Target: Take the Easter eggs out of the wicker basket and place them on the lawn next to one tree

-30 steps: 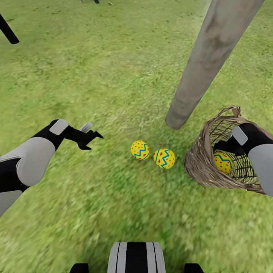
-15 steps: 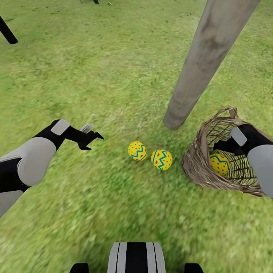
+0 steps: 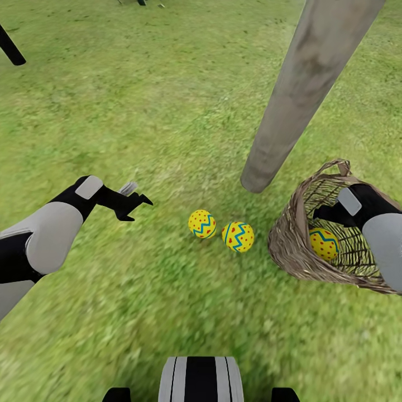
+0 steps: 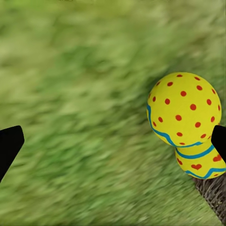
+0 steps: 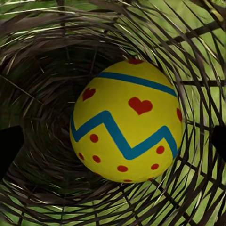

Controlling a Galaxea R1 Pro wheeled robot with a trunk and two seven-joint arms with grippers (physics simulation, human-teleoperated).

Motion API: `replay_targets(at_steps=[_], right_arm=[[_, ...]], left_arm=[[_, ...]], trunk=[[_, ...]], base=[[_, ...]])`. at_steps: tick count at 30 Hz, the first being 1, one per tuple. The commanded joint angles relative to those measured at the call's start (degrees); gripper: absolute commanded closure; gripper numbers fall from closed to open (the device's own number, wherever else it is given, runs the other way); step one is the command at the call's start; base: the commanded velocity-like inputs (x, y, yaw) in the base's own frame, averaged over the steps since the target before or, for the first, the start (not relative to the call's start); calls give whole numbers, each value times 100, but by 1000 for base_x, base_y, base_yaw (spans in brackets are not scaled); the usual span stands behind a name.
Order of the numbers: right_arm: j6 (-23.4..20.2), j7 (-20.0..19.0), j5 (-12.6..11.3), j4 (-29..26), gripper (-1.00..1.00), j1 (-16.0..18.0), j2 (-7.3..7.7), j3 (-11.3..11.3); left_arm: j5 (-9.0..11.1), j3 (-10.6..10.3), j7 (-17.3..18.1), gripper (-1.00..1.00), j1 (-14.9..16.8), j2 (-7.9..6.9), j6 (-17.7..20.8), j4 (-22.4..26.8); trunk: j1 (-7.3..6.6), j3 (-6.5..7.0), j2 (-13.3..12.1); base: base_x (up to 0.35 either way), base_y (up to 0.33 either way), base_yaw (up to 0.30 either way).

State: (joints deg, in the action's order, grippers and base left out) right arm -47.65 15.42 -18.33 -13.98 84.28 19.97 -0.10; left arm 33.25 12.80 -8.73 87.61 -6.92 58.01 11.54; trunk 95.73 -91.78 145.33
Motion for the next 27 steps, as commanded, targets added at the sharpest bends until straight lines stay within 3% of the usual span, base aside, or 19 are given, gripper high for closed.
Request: replay_targets(at_steps=[1,8,17,27], right_arm=[[-6,49,-60,-8,-100,3,3,-1],[28,49,-57,7,-100,1,7,1],[20,49,31,10,-100,0,9,1],[19,49,175,10,-100,-6,6,1]], left_arm=[[59,12,-59,-100,1,7,19,6],[51,12,-50,-100,1,23,26,14],[50,12,-58,-100,1,22,22,15],[50,12,-59,-100,1,18,26,15]], trunk=[[-1,-3,1],[-1,-3,1],[22,-203,13],[28,-247,16]], base=[[7,0,0],[0,0,0],[0,0,0],[0,0,0]])
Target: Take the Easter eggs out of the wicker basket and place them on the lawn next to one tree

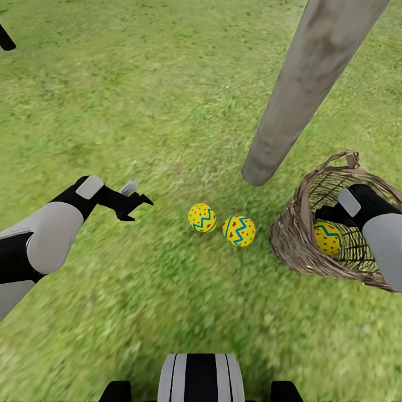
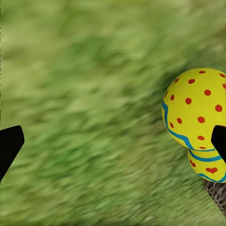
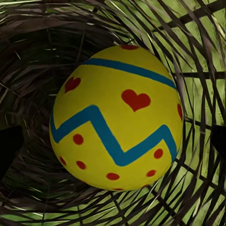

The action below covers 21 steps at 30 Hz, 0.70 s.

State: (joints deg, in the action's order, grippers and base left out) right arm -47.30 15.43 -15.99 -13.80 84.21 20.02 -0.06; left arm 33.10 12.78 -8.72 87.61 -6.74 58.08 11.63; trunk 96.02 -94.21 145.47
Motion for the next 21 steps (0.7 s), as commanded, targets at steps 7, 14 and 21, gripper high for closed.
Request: replay_targets(at_steps=[7,14,21], right_arm=[[-8,48,-45,-3,-100,1,13,-2],[-8,48,-45,-7,-100,1,15,-2],[-8,48,-44,-3,-100,1,13,-2]], left_arm=[[37,14,-60,-100,2,1,20,6],[36,14,-55,-100,2,-24,33,6],[51,21,-26,-100,2,-40,47,32]], trunk=[[4,-48,4],[11,-115,8],[11,-115,8]], base=[[0,0,0],[0,0,0],[0,0,0]])
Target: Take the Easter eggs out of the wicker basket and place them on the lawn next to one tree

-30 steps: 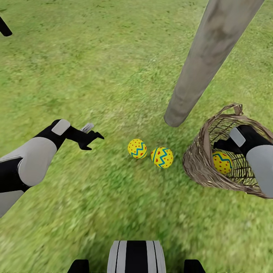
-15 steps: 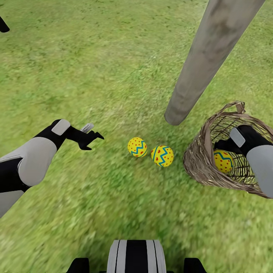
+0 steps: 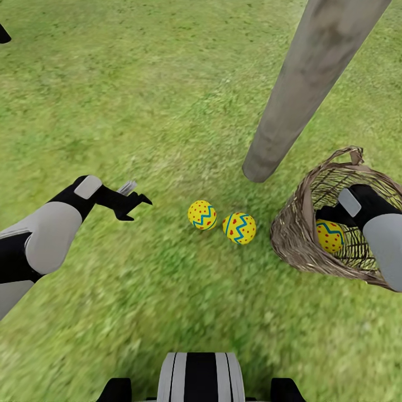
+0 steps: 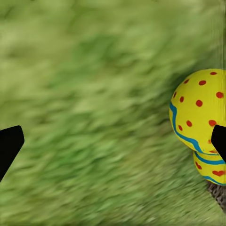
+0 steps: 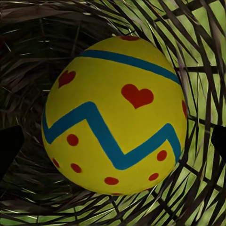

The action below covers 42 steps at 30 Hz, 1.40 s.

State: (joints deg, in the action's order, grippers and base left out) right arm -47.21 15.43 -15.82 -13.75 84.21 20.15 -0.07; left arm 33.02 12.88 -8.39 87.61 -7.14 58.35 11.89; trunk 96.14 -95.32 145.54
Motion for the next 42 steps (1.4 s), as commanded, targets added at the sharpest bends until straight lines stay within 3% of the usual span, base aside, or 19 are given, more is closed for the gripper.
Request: replay_targets(at_steps=[1,4,6,9,11,12,22,42], right_arm=[[-15,48,-61,-7,-100,0,0,-2],[-9,48,-61,-7,-100,-3,-2,-2],[-8,48,-61,-12,-100,-8,-6,-2],[-6,48,-61,-13,-100,-9,-9,-2],[140,48,-58,-10,-100,-10,-4,-2],[192,48,-56,-8,-100,-10,-2,-2],[319,48,41,-5,-100,-15,-15,-2],[318,12,29,4,-100,-19,-9,-2]], left_arm=[[64,22,-56,-100,1,-3,23,19],[94,35,-51,-100,1,-9,31,252],[169,33,-56,-100,1,19,35,956],[193,28,-57,-100,1,32,39,1436],[216,4,-51,-100,1,85,49,2178],[219,-2,-47,-100,1,95,54,2301],[230,15,-6,-100,1,104,55,2535],[216,23,-15,-100,1,108,37,2383]], trunk=[[-1,-3,1],[-1,-3,1],[-1,-3,1],[-1,-3,1],[-1,-3,1],[-1,-3,1],[-1,-3,1],[-1,-3,1]], base=[[0,0,0],[0,0,0],[0,0,0],[0,0,0],[0,0,0],[0,0,0],[0,0,0],[0,0,0]])
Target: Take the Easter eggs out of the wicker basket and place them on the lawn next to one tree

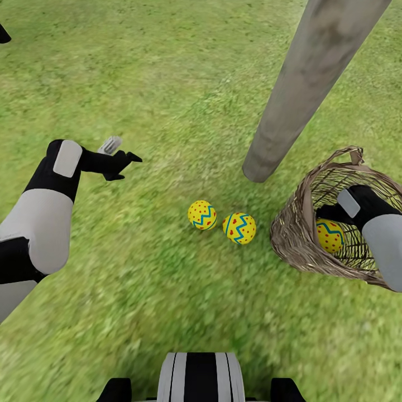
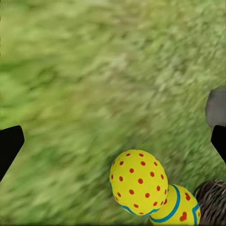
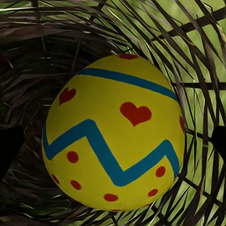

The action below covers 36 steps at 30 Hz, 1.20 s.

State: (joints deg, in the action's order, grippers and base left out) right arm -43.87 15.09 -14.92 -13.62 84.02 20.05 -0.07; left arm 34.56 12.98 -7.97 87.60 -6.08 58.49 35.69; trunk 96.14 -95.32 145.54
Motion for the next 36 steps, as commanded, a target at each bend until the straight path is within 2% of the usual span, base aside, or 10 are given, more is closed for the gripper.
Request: replay_targets(at_steps=[1,27,36], right_arm=[[-17,40,-62,-9,-100,-4,3,-2],[-8,-24,-38,-8,-100,-83,42,-2],[-8,-32,-37,-1,-100,-87,50,-2]], left_arm=[[61,12,-55,-100,3,-1,22,-8],[60,5,-50,-100,3,13,22,-27],[65,10,-49,-100,3,16,30,-22]], trunk=[[-1,-3,1],[-1,-3,1],[20,-181,12]], base=[[0,0,0],[0,0,0],[0,0,0]])
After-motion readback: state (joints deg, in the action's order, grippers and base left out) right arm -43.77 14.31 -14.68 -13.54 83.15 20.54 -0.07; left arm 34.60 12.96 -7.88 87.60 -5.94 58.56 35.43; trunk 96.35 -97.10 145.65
